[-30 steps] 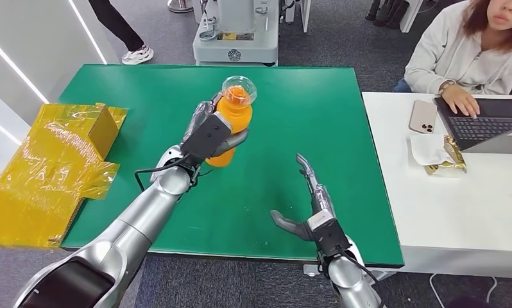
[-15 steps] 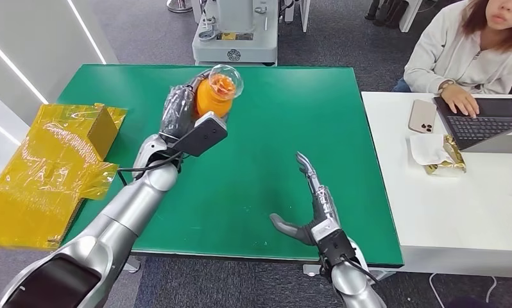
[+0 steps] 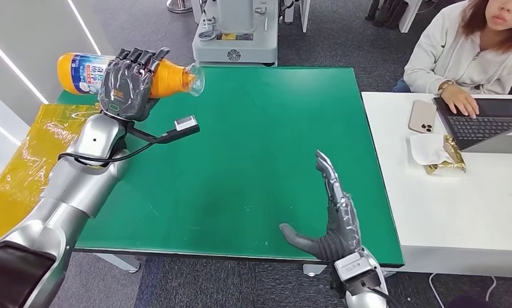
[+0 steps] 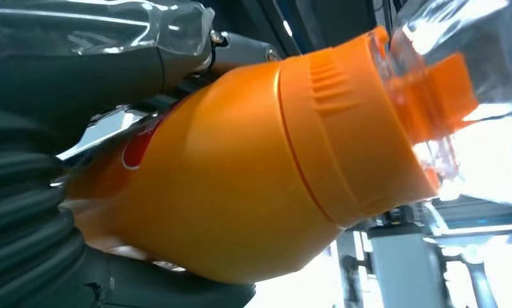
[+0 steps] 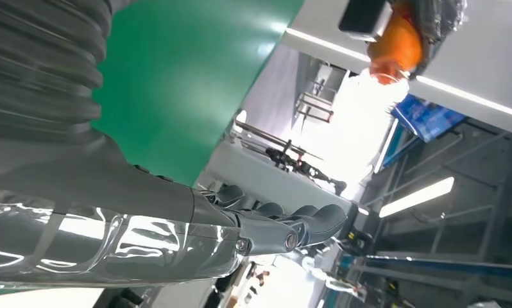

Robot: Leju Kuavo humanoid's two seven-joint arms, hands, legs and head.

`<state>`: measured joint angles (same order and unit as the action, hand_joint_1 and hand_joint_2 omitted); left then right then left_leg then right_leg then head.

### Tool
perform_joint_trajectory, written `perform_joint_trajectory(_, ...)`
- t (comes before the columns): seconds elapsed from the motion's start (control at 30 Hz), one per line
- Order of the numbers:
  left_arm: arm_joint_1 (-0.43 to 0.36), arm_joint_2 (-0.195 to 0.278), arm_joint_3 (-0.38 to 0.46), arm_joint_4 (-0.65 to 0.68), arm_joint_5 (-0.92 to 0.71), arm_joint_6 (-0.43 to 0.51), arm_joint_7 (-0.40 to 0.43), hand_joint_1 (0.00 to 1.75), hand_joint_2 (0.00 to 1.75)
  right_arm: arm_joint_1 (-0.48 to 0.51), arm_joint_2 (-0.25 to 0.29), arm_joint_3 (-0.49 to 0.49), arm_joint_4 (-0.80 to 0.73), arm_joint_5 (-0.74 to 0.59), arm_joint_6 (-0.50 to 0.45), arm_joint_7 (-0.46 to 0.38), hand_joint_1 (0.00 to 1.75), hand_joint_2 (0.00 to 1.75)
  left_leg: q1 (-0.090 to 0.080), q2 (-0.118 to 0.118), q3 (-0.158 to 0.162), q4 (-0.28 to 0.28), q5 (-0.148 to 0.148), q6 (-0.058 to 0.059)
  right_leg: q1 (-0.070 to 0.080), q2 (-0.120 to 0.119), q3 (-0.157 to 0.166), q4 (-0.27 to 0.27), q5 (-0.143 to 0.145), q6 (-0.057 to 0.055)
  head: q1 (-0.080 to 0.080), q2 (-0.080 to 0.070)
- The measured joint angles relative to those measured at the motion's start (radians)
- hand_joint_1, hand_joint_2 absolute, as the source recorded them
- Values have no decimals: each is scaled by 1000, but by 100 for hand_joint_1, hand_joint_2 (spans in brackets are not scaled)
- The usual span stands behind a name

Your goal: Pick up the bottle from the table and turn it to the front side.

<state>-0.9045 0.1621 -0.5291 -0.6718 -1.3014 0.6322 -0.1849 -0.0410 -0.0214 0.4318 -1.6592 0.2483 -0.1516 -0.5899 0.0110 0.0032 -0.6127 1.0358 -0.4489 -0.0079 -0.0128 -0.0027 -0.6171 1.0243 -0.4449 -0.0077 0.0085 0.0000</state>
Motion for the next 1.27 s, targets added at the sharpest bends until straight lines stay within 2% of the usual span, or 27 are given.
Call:
perform_joint_trajectory(0.17, -8, 36, 0, 4, -197, -26, 86, 175, 175, 6, -13, 0, -34, -4, -14, 0, 0, 175, 0, 0, 0, 0, 0, 0, 0, 0, 0, 0, 0, 0, 0, 0)
perform_joint_trajectory(0.33, -7, 64, -1, 32, -212, -23, 116, 175, 175, 11, -35, 0, -36, -27, -33, -17, 0, 175, 0, 0, 0, 0, 0, 0, 0, 0, 0, 0, 0, 0, 0, 0)
perform_joint_trajectory(0.57, -1, 90, -1, 71, -209, -19, 118, 175, 175, 18, -54, 0, -37, -38, -41, -26, 0, 175, 0, 0, 0, 0, 0, 0, 0, 0, 0, 0, 0, 0, 0, 0)
perform_joint_trajectory(0.8, 57, 146, 7, 114, -197, -17, 94, 175, 175, 52, -56, -8, -65, -35, -30, -28, 0, 175, 0, 1, 0, 0, 0, 0, 0, 1, -1, 0, 0, 0, 0, 0)
perform_joint_trajectory(0.97, 72, 159, 12, 119, -197, -19, 86, 175, 175, 60, -56, -15, -72, -30, -22, -27, 0, 175, 0, 1, 0, -1, 0, 0, 0, 1, -1, 0, -1, 0, 0, 0)
perform_joint_trajectory(1.0, 82, 168, 14, 122, -199, -22, 83, 175, 175, 66, -56, -20, -76, -26, -18, -27, 0, 175, 0, 1, 0, -1, 0, 0, 0, 1, -1, 0, -1, 0, 0, 0)
perform_joint_trajectory(1.13, 211, 251, 42, 142, -171, -49, 45, 175, 175, 142, -48, -74, -124, 31, 41, -39, 0, 175, 0, 2, 0, -1, -2, -2, 0, 2, -1, 0, -1, -1, 0, 0)
perform_joint_trajectory(1.27, 256, 279, 50, 156, -177, -59, 38, 175, 175, 153, -39, -93, -135, 39, 58, -38, 0, 175, 0, 2, 0, -1, -2, -2, 0, 2, -1, 0, -2, -1, 0, 0)
